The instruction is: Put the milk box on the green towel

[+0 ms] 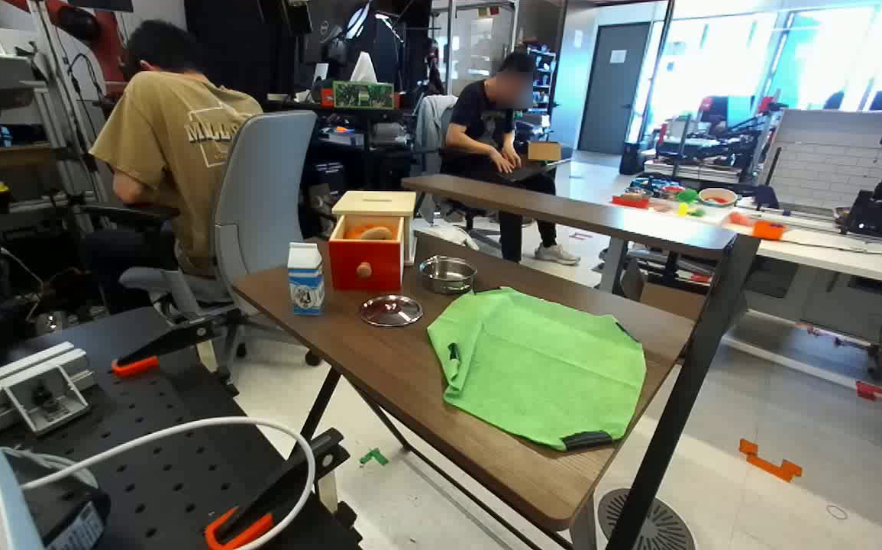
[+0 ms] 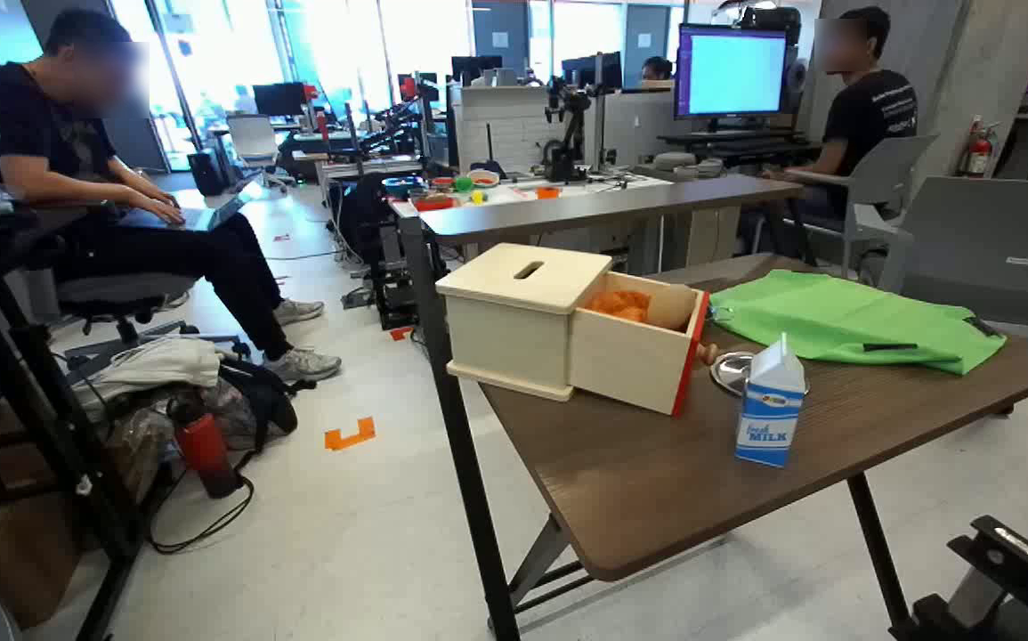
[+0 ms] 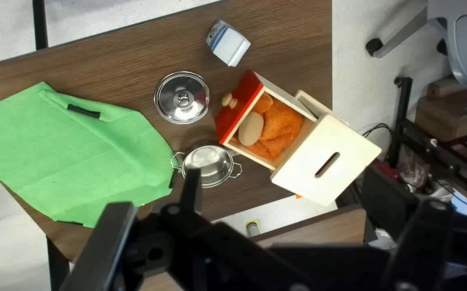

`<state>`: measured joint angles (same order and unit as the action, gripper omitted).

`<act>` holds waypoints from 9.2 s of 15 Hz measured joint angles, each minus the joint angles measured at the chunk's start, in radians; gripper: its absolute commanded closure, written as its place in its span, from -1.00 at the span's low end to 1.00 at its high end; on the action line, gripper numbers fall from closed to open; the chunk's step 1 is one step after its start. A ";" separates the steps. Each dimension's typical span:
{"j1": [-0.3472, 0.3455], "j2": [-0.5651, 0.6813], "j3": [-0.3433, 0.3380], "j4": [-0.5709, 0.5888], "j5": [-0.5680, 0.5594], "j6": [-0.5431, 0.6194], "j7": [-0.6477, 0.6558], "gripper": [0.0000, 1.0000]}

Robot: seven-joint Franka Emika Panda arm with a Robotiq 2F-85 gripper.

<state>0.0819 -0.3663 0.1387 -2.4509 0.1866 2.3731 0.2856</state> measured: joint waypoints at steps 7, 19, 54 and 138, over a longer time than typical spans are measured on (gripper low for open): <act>0.000 0.000 0.000 0.001 0.000 0.000 0.000 -1.00; -0.013 0.180 0.110 -0.002 -0.082 -0.151 0.559 -1.00; 0.172 0.724 -0.056 0.212 -0.434 0.163 0.980 -1.00; -0.096 1.156 -0.293 1.062 -0.199 -0.333 0.690 0.60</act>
<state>-0.0146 0.7894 -0.1538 -1.3885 -0.0126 2.0399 0.9759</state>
